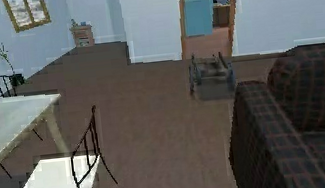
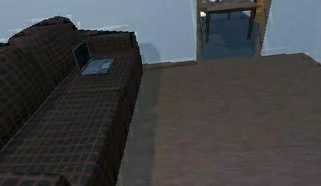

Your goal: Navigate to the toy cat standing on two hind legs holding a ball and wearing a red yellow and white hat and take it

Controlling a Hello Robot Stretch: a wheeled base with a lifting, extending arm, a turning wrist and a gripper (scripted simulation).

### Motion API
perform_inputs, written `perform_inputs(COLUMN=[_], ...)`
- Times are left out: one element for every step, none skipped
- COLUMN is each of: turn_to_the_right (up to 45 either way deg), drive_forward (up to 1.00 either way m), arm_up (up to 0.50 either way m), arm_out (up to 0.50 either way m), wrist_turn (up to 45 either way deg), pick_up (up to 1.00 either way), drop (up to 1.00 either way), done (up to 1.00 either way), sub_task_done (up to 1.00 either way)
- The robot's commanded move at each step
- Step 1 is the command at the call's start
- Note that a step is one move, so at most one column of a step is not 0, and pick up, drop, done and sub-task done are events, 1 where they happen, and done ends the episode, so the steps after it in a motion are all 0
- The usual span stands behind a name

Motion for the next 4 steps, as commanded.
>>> perform_inputs(turn_to_the_right=[0.0,0.0,45.0,24.0], drive_forward=[1.0,0.65,0.0,0.0], arm_up=[0.0,0.0,0.0,0.0], arm_out=[0.0,0.0,0.0,0.0], wrist_turn=[0.0,0.0,0.0,0.0], pick_up=[0.0,0.0,0.0,0.0], drop=[0.0,0.0,0.0,0.0], done=[0.0,0.0,0.0,0.0], sub_task_done=[0.0,0.0,0.0,0.0])
